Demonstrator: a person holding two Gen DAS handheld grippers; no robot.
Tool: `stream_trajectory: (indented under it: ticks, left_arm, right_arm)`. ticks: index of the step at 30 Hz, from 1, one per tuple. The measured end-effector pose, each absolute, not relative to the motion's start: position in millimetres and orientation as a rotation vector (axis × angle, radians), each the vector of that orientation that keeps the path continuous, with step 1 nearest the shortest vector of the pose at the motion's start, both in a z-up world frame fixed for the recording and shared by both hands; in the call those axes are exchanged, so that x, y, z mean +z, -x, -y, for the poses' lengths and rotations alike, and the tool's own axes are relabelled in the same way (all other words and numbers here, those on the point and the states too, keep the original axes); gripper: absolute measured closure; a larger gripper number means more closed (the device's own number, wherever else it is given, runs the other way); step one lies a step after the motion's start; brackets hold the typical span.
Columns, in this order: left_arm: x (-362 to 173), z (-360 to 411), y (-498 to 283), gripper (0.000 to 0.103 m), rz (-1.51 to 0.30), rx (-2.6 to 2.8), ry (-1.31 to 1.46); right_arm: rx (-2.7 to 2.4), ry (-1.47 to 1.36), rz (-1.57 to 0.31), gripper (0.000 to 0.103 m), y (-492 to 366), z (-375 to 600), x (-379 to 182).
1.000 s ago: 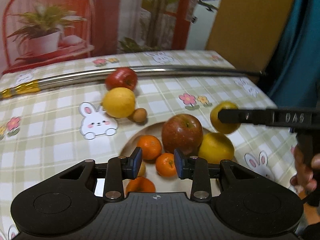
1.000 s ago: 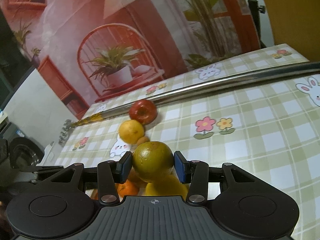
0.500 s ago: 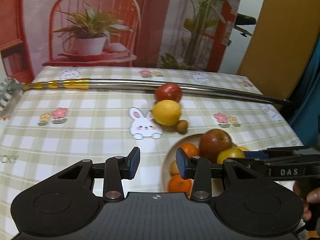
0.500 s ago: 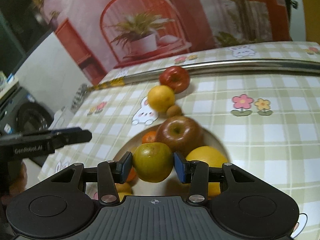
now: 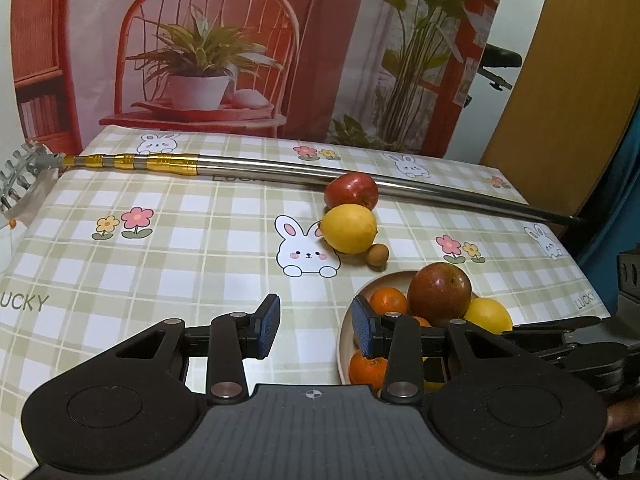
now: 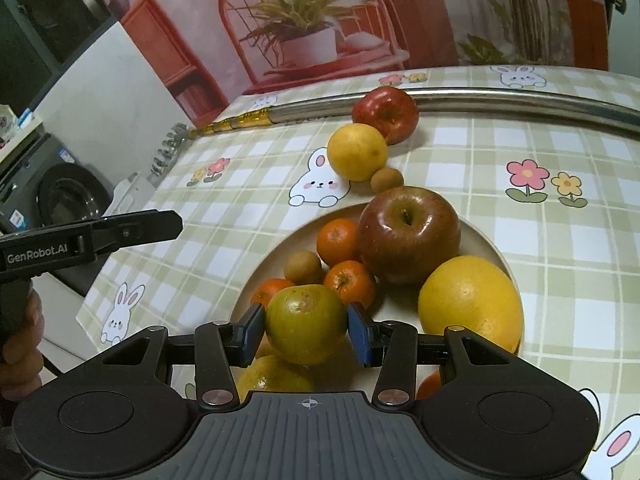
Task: Organize fruits
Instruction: 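Lower the yellow-green citrus into the white plate and open the right tool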
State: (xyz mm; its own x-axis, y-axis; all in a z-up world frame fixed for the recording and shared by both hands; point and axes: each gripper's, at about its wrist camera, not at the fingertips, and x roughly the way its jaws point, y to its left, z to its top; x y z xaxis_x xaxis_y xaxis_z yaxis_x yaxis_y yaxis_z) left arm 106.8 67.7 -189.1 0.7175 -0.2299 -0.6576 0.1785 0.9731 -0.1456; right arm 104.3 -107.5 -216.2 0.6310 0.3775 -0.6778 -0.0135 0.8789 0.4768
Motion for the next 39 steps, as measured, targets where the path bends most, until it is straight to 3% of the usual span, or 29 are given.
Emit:
stream_trajectory:
  ticks: [26,39]
  left_arm:
    - [-191.8,-65.0,-107.9,0.062,-0.755,-0.230,0.065]
    - [-191.4,-65.7,-107.3,0.062,-0.755,-0.227,0.070]
  right_arm:
    - [0.248,-0.499,-0.901,0.061,-115.5,111.1,-225.1]
    - [0.213,-0.501,-0.829,0.061,-108.7,121.5,-206.7]
